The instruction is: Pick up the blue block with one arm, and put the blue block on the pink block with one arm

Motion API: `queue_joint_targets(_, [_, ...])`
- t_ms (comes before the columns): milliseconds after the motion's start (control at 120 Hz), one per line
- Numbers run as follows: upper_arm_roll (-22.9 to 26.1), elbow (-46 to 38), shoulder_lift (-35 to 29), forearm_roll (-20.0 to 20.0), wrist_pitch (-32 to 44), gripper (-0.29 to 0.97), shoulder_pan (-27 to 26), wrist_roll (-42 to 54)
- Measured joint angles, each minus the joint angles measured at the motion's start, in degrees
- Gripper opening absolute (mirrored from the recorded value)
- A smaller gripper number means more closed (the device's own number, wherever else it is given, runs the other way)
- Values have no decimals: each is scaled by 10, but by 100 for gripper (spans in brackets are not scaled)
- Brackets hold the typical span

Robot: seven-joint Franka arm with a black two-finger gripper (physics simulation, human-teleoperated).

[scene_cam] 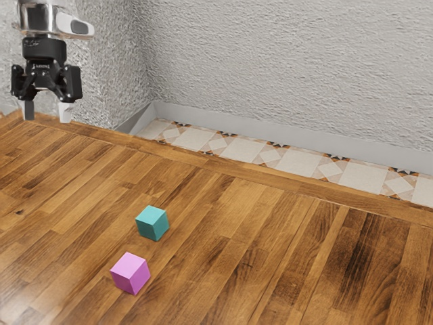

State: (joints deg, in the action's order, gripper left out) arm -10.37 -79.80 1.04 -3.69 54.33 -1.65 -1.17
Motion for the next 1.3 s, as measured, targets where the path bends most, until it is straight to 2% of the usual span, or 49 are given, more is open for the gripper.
queue_joint_targets(92, [-5, -7, 30, -2, 101, 68, 20, -4])
queue_joint_targets(150, [-6, -27, 43, -2, 155, 68, 12, -8])
queue_joint_targets(258, [-1, -235, -23, 1, 299, 67, -27, -12])
queue_joint_targets(333, [9, -324, -18, 13, 414, 68, -39, -10])
queue_joint_targets(458, [17, -348, 66, 37, 574, 68, -38, -6])
queue_joint_targets(575, [22, -353, 102, 36, 672, 68, -12, -2])
queue_joint_targets(733, [50, -359, 116, 28, 742, 68, -13, 1])
queue_joint_targets(883, [57, -406, 114, 8, 786, 68, -13, 2])
queue_joint_targets(1300, [57, -423, 129, -4, 823, 68, -11, 4])
